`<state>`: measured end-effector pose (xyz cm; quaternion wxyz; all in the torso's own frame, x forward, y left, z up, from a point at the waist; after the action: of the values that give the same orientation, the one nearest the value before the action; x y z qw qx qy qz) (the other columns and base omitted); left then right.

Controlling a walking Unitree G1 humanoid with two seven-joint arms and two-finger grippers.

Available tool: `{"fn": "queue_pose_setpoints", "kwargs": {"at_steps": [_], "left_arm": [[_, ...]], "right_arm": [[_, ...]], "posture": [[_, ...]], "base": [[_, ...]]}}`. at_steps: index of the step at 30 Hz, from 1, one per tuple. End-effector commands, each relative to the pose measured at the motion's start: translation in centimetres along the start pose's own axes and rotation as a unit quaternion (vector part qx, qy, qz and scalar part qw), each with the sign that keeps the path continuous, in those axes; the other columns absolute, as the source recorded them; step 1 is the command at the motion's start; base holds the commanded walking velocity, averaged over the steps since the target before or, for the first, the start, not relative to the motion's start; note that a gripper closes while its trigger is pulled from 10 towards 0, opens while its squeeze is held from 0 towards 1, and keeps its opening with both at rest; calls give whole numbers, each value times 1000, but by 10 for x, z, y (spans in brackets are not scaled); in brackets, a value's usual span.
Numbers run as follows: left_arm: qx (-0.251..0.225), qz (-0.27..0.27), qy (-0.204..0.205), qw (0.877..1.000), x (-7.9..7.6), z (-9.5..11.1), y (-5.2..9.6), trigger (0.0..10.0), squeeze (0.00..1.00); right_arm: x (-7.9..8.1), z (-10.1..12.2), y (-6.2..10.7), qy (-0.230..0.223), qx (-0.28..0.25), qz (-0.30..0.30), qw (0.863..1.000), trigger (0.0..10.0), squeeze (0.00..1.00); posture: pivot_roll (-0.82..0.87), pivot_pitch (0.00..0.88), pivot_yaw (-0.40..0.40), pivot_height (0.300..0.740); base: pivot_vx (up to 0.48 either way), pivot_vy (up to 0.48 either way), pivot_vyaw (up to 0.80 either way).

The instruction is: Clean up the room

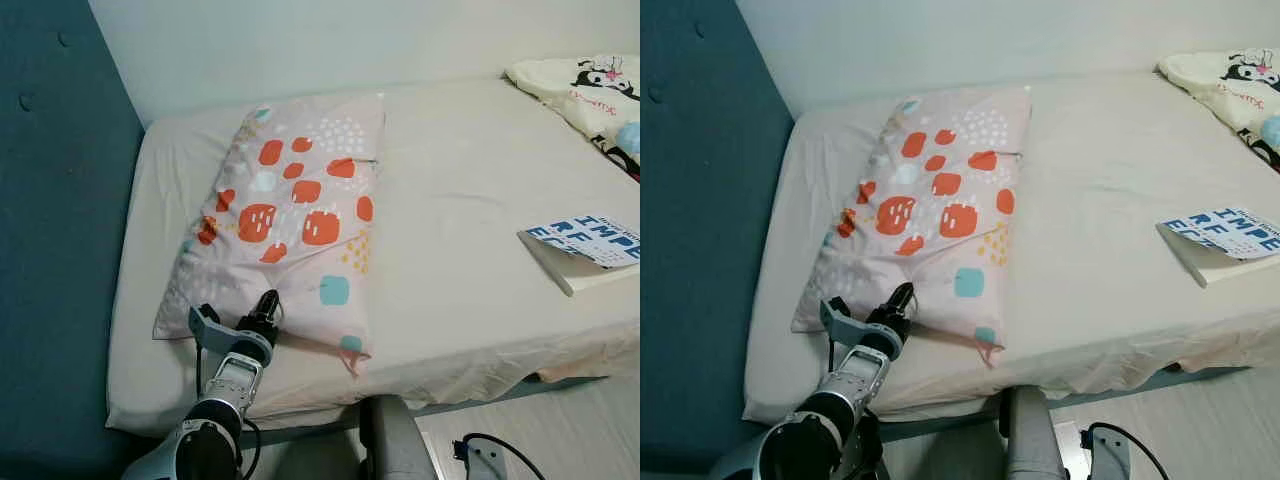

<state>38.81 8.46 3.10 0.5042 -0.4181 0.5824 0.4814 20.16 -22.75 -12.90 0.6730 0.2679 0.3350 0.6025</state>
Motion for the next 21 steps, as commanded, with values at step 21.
{"fn": "queue_pose_setpoints", "kwargs": {"at_steps": [21], "left_arm": [[-203, -30, -21, 979, -73, 125, -10, 0, 0]], "right_arm": [[13, -2, -1, -6, 7, 24, 1000, 10000, 0]], "posture": [[-95, 257, -11, 598]], "base": [[0, 0, 0]]}}
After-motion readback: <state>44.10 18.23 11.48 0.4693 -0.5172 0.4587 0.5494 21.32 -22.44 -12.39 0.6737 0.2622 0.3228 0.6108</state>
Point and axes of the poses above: a point about 5 cm out from each wrist's last joint towards the gripper, its own y axis pointing back from the gripper into the wrist, its own z axis along the axis of the wrist's last joint, x = y × z, the point moved 6 cm from there along -y, pointing out of the wrist towards the gripper, and after that the axes turned 12 degrees about y, right-handed, at the moved point
